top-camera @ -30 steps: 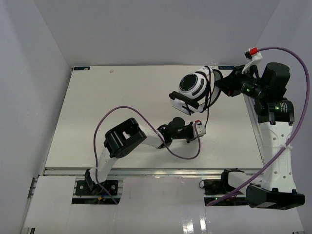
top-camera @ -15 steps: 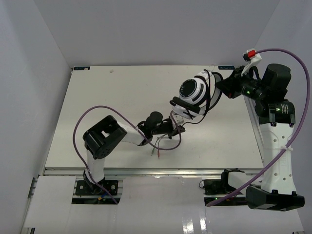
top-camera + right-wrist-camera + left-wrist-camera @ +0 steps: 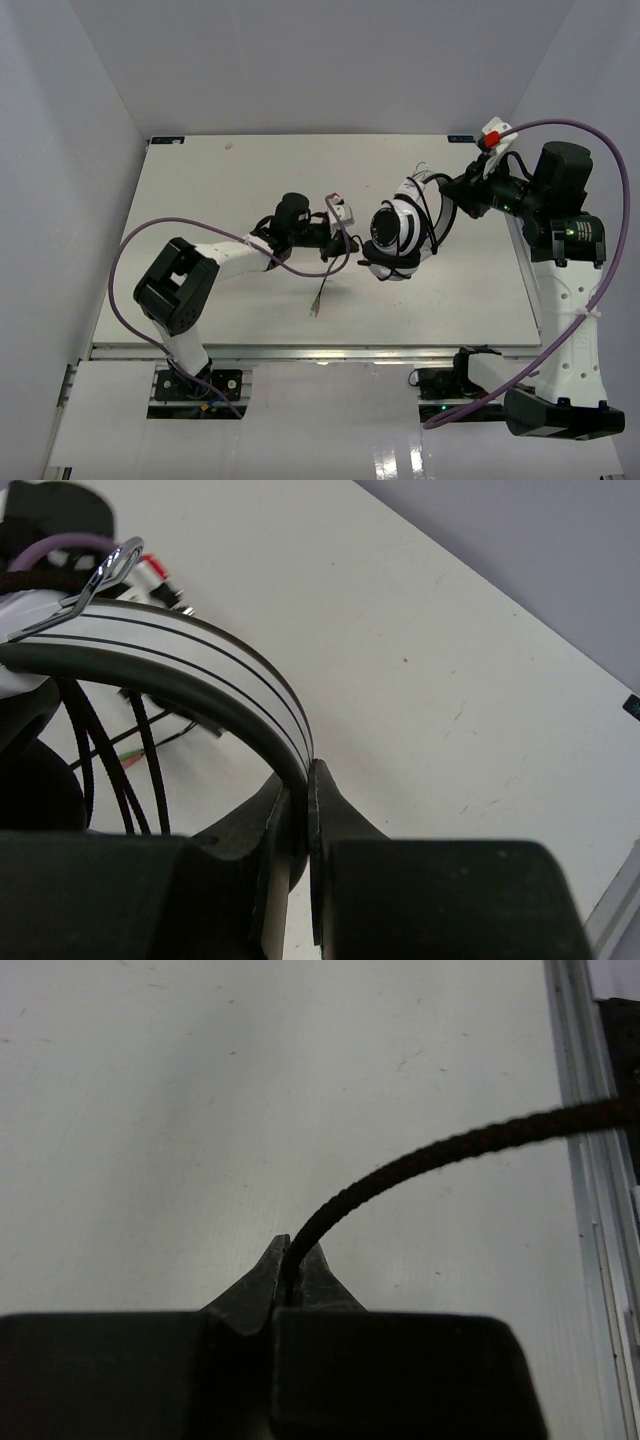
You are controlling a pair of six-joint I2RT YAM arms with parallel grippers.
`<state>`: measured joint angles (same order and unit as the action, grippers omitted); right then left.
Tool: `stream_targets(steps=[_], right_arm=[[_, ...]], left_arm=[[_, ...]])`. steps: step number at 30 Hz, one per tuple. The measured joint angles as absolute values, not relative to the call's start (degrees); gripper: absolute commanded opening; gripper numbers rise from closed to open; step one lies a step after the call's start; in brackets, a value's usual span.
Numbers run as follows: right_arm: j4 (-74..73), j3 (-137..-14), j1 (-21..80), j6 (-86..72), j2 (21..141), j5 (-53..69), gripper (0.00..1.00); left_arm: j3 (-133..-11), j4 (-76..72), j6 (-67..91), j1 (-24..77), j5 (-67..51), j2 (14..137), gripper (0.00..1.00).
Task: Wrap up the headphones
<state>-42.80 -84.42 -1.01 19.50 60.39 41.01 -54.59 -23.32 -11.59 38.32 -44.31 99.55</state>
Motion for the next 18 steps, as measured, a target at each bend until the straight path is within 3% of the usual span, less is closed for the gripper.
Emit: stream_targets(steps=[7, 18], right_arm=[[-45.70, -83.01, 1.89, 26.48, 57.77, 43.89, 0.08], [-36.81, -77.45, 3.36, 10.38, 59.23, 37.04, 0.08]], left_arm=[[-70.90, -6.88, -13.27, 33.18, -45.30, 107.68, 0.00], [-62.57, -7.51, -8.39, 35.65, -47.89, 101.21, 0.00]])
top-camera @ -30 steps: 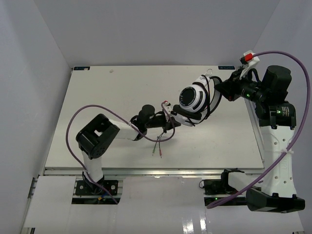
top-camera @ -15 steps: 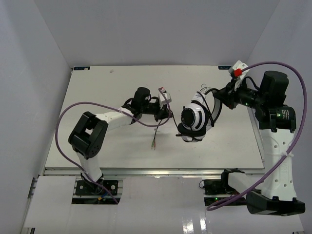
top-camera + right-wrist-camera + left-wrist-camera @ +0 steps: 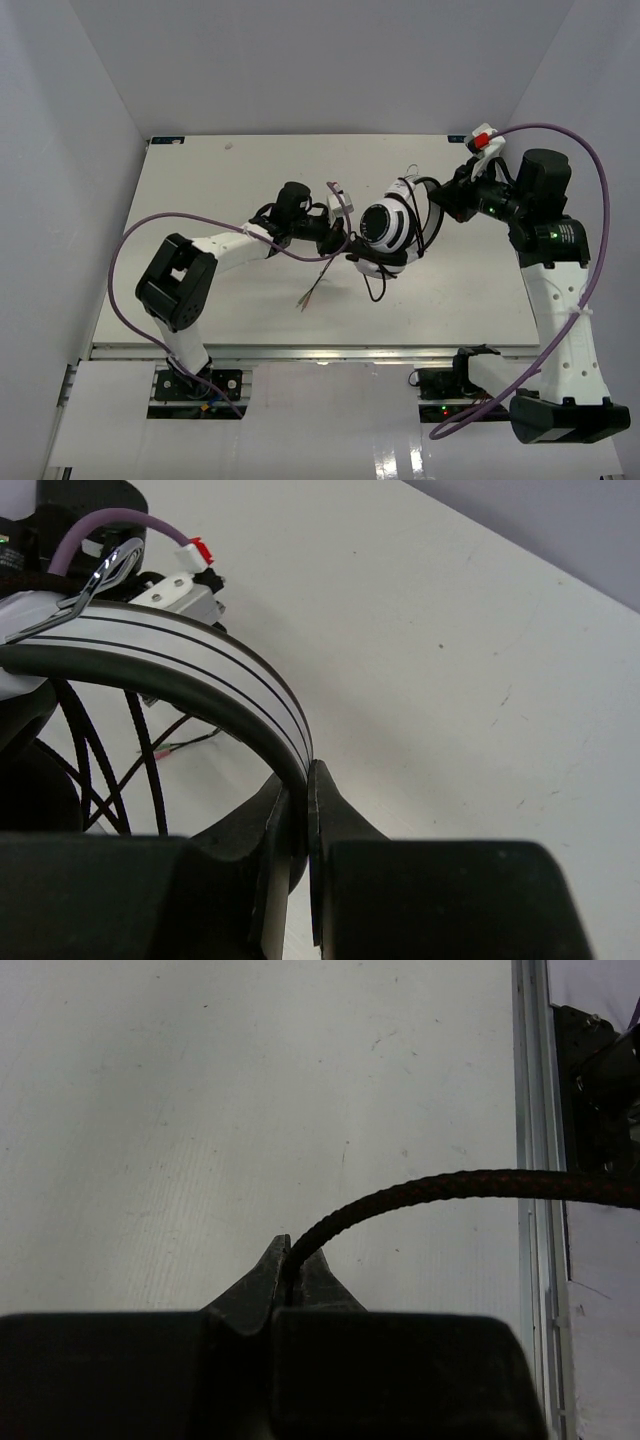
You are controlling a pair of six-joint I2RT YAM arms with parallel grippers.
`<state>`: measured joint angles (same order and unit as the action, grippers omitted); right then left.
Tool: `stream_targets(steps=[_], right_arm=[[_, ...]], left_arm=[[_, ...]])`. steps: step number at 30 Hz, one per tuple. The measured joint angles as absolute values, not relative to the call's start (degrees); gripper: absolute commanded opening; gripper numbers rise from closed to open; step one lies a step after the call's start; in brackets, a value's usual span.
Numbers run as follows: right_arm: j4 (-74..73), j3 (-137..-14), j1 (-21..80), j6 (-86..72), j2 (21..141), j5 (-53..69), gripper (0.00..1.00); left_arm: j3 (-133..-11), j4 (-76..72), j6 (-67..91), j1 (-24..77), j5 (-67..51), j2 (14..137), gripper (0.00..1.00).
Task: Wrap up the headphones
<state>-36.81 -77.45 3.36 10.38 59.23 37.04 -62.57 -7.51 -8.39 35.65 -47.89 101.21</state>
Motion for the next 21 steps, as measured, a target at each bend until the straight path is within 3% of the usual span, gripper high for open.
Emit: stream_targets(steps=[21], right_arm=[[-34.52, -77.45, -1.40, -6.20, 68.99, 21.50, 0.08]], left_arm=[[-56.95, -1.89, 5.59, 35.58, -46.96, 82.00, 0.00]])
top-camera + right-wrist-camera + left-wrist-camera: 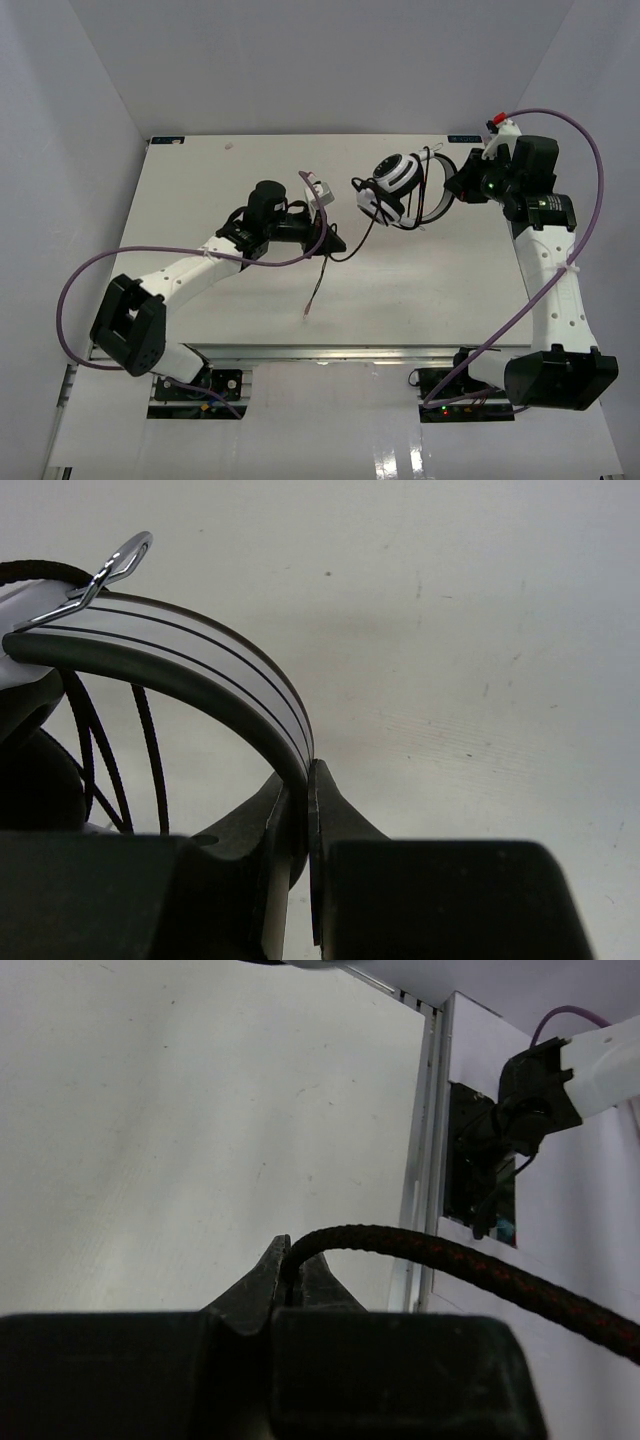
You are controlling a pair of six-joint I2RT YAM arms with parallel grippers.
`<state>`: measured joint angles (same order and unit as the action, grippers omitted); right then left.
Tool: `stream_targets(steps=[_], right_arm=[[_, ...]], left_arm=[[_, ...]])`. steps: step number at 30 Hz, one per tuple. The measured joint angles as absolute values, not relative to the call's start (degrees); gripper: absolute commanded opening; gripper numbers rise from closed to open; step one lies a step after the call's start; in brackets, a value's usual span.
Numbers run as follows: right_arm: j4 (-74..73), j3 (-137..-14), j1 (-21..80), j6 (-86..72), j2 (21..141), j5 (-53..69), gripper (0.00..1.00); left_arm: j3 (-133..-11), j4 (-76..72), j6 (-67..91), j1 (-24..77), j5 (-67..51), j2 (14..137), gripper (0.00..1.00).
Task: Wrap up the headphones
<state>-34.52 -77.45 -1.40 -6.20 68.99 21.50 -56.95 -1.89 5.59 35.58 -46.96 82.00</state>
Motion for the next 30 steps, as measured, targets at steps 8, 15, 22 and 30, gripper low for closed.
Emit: stream_targets(steps=[8, 15, 22, 30], right_arm=[[-32.93, -76.15, -2.09, -6.88, 70.18, 16.19, 0.08], [-31.41, -72.52, -1.84, -5.29, 70.13, 15.26, 0.08], [-30.81, -69.98, -1.02, -2.73, 70.13, 14.92, 0.08], [-29.06, -65.69, 8.64, 0.35, 69.51, 12.80, 0.08]], left_arm=[[-59.96, 6.68, 15.96, 35.02, -52.11, 72.79, 0.00], [-65.21, -1.28, 35.62, 31.75, -57.40, 73.44, 0.00], [-64.58, -15.85, 55.83, 30.54, -59.42, 77.74, 0.00], [-74.74, -14.62, 60.23, 30.51, -59.21, 87.33, 0.00]])
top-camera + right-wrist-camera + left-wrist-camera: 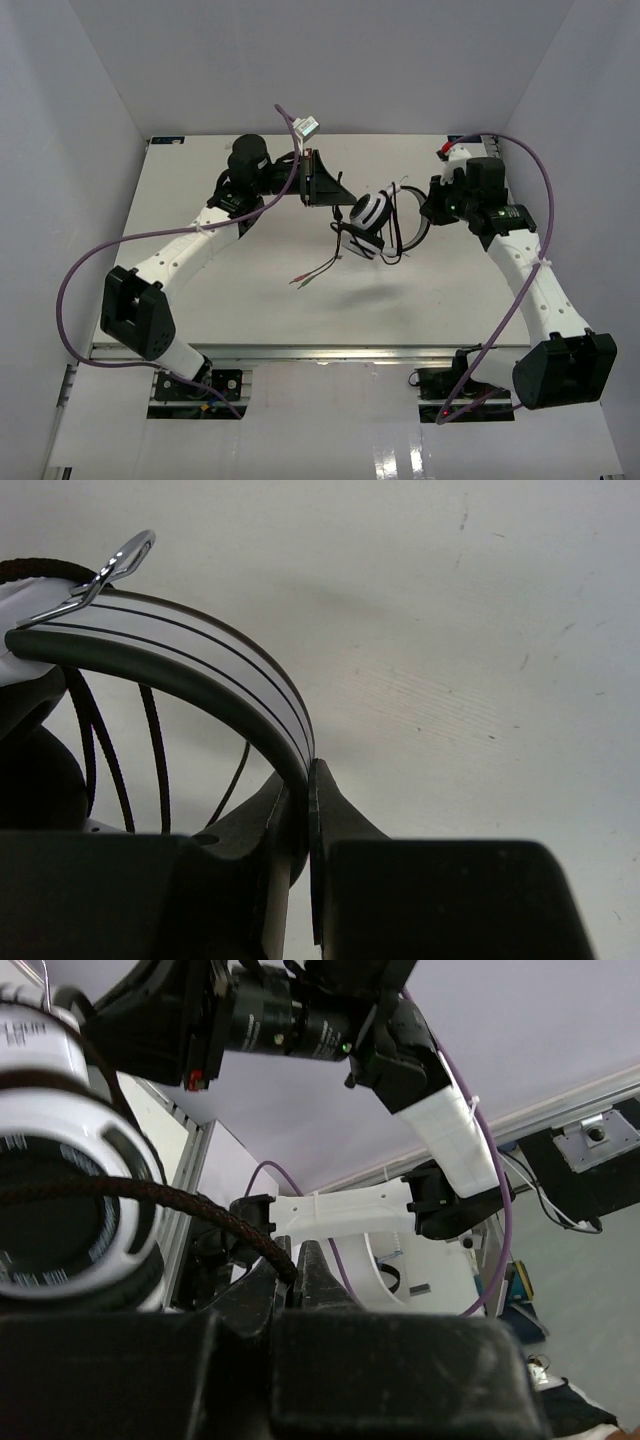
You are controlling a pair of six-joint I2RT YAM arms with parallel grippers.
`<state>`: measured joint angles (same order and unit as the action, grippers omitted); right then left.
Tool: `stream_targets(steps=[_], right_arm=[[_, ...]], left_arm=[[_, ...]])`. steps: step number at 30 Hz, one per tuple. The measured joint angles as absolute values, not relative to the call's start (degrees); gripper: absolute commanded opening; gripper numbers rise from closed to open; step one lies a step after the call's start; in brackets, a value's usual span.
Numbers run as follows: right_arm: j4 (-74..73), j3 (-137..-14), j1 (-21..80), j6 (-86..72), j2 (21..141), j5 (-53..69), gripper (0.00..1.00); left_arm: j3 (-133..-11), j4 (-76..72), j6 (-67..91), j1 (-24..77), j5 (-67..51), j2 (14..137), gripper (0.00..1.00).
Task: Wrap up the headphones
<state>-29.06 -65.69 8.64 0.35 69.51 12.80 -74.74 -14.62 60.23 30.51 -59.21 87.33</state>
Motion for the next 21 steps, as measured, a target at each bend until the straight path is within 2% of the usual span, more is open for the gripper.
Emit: stream_targets(steps=[7, 12, 21], right_arm=[[-28.32, -62.62, 16.39, 3.10, 68.49, 11.45, 0.08], [-27.97, -61.91, 19.82, 3.88, 69.71, 9.05, 0.08], [-26.81, -65.88, 21.93, 2.77, 82.22, 3.69, 0.08]], left_arm=[[-82.52, -13.30, 63.70, 30.48, -58.48, 95.23, 0.00], [-93.13, -11.93, 67.74, 30.87, -58.18, 101.14, 0.00], [-112.07, -8.06, 71.97, 37.38, -58.03, 104.33, 0.00]])
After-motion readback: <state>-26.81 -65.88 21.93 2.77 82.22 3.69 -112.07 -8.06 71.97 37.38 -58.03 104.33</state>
